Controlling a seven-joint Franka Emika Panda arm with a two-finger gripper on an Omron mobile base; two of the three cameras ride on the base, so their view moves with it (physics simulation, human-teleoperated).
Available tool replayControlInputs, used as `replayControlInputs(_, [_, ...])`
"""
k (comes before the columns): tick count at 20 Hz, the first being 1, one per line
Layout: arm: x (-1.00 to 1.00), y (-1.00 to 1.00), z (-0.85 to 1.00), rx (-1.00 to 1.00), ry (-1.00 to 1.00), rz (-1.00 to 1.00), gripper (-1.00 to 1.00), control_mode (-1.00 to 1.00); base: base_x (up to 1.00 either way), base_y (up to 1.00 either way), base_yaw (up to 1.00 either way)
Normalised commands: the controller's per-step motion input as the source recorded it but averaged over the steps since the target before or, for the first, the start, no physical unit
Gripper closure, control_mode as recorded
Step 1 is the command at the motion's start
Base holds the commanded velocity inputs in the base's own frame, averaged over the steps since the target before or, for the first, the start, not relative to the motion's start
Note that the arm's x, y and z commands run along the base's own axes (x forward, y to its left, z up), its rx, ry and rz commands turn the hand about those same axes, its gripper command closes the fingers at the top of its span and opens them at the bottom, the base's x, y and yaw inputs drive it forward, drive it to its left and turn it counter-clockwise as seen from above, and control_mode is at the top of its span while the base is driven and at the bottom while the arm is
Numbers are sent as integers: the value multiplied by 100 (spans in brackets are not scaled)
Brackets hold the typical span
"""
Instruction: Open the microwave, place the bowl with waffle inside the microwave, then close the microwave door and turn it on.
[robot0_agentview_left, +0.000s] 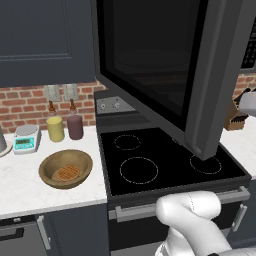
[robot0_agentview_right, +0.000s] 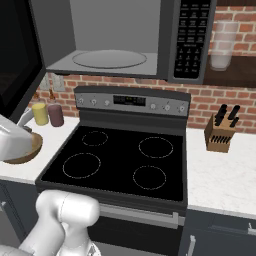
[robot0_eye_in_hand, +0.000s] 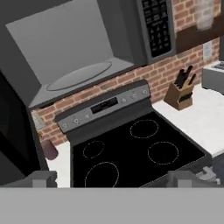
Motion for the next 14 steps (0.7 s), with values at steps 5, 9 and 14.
replayControlInputs(5, [50,-28,-5,10,1,43,-100,-100,0,0,0])
replayControlInputs(9, [68,-12,-25,5,0,41,-100,-100,0,0,0])
replayControlInputs(14, [98,0,-41,1,1,29,-100,-100,0,0,0])
